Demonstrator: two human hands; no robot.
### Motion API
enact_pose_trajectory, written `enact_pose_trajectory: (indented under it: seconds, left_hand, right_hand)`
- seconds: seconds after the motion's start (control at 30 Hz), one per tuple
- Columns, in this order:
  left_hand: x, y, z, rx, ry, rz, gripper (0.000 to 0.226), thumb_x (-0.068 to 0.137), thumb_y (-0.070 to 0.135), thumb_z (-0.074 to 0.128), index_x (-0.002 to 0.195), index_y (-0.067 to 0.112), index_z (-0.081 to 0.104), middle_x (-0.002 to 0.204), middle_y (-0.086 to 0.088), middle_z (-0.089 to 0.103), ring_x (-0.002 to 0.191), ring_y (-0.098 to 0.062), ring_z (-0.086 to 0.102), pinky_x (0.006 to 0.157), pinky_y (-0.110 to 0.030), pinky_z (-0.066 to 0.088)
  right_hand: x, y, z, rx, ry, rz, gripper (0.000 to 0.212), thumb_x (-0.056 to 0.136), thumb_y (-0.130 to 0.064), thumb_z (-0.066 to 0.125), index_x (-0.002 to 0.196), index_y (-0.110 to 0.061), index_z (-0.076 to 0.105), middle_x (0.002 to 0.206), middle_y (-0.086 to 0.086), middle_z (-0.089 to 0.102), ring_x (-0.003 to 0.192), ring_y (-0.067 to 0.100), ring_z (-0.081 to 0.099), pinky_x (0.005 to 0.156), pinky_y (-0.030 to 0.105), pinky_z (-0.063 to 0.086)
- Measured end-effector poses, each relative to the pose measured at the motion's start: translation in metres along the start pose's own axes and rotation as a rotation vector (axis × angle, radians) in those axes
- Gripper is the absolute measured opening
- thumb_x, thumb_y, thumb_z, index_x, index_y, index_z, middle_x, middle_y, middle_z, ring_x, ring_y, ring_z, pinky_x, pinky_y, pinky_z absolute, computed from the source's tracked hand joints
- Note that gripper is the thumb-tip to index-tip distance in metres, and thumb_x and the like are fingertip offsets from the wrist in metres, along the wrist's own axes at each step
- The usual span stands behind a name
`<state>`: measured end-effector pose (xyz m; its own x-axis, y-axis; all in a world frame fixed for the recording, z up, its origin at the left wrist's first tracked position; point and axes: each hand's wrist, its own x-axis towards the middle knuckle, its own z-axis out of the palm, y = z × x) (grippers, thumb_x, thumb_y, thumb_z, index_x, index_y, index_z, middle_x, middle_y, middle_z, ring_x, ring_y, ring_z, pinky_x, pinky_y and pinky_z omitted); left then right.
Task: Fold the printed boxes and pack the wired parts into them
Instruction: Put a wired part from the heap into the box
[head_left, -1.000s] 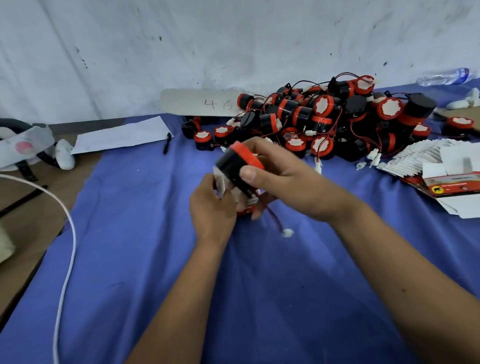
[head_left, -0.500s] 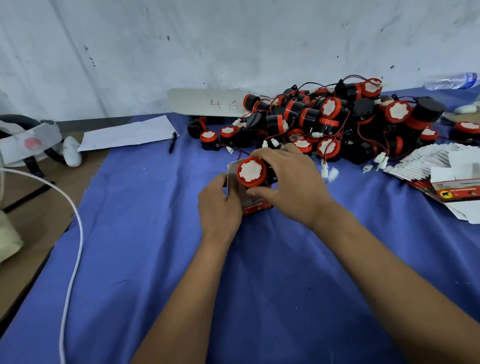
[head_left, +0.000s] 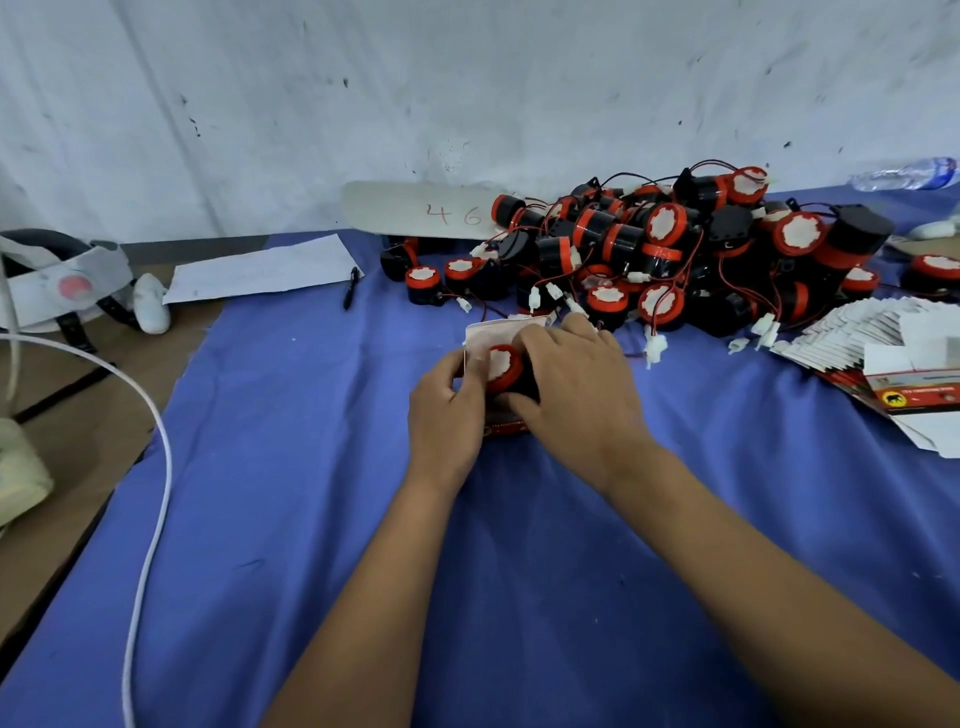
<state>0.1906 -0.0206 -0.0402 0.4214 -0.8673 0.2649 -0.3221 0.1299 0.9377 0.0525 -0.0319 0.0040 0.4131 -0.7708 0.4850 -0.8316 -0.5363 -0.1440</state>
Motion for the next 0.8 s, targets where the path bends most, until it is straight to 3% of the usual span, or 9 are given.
enact_pose_trajectory:
  seconds: [0.13,0.27,0.37,0.47,0.53,0.63,0.73,0.8]
  left_hand:
    - [0.000,-0.003,0.000,-0.016,-0.005,0.002,0.013,0.089,0.035,0.066,0.086,0.026,0.074,0.083,0.012,0.074,0.083,-0.011,0.068,0.075,-0.036,0.056]
    - [0.001,-0.004,0.001,0.009,0.031,-0.009,0.007,0.088,0.029,0.072,0.086,0.023,0.075,0.082,0.010,0.074,0.082,-0.011,0.067,0.071,-0.032,0.055]
    - [0.000,-0.003,0.001,0.008,0.034,-0.020,0.017,0.088,0.032,0.070,0.089,0.015,0.074,0.085,0.005,0.074,0.084,-0.013,0.068,0.069,-0.033,0.055]
    - [0.000,-0.002,0.003,0.022,0.047,-0.014,0.026,0.087,0.035,0.068,0.091,0.010,0.072,0.085,0.004,0.074,0.083,-0.012,0.067,0.065,-0.028,0.053]
    - [0.001,-0.003,0.003,0.032,0.046,-0.019,0.023,0.090,0.031,0.071,0.093,0.008,0.072,0.086,0.003,0.074,0.084,-0.014,0.067,0.066,-0.030,0.054]
    - [0.001,-0.002,0.003,0.042,0.050,-0.034,0.017,0.092,0.029,0.072,0.092,0.012,0.073,0.086,0.004,0.074,0.086,-0.016,0.068,0.072,-0.039,0.056]
    - [0.000,-0.001,0.003,0.039,0.066,-0.029,0.008,0.091,0.027,0.074,0.090,0.020,0.075,0.085,0.009,0.075,0.084,-0.013,0.069,0.073,-0.037,0.058]
    - [-0.001,0.001,0.004,0.041,0.077,-0.036,0.006,0.089,0.026,0.074,0.087,0.021,0.075,0.082,0.008,0.074,0.079,-0.015,0.068,0.071,-0.038,0.057]
  right_hand:
    - [-0.001,0.003,-0.003,-0.017,-0.094,-0.019,0.033,0.093,-0.050,0.057,0.101,-0.019,0.066,0.101,-0.003,0.066,0.106,0.019,0.044,0.089,0.035,0.044]
    - [-0.002,0.017,-0.018,-0.138,0.080,0.103,0.043,0.093,-0.058,0.054,0.113,-0.023,0.071,0.113,0.001,0.060,0.113,0.026,0.043,0.090,0.042,0.042]
    - [0.001,0.034,-0.024,-0.135,-0.028,0.290,0.047,0.097,-0.060,0.050,0.119,-0.021,0.065,0.114,0.007,0.063,0.117,0.034,0.047,0.091,0.047,0.046]
    - [0.004,0.048,-0.032,-0.029,-0.134,0.358,0.046,0.097,-0.059,0.051,0.107,-0.018,0.070,0.097,0.008,0.069,0.114,0.038,0.051,0.086,0.045,0.051]
    - [0.007,0.051,-0.039,-0.073,-0.182,0.355,0.045,0.096,-0.058,0.054,0.095,-0.017,0.073,0.087,0.007,0.070,0.108,0.036,0.054,0.083,0.044,0.052]
    - [0.011,0.048,-0.049,0.012,-0.205,0.300,0.039,0.096,-0.046,0.063,0.079,-0.013,0.074,0.066,0.005,0.065,0.074,0.028,0.061,0.070,0.042,0.056]
    - [0.011,0.027,-0.053,0.011,-0.142,0.138,0.025,0.096,-0.040,0.062,0.094,-0.016,0.069,0.080,0.002,0.066,0.082,0.026,0.061,0.074,0.040,0.053]
    - [0.010,0.009,-0.052,-0.018,-0.145,0.018,0.029,0.094,-0.045,0.061,0.107,-0.018,0.063,0.093,0.000,0.066,0.090,0.023,0.059,0.074,0.038,0.050]
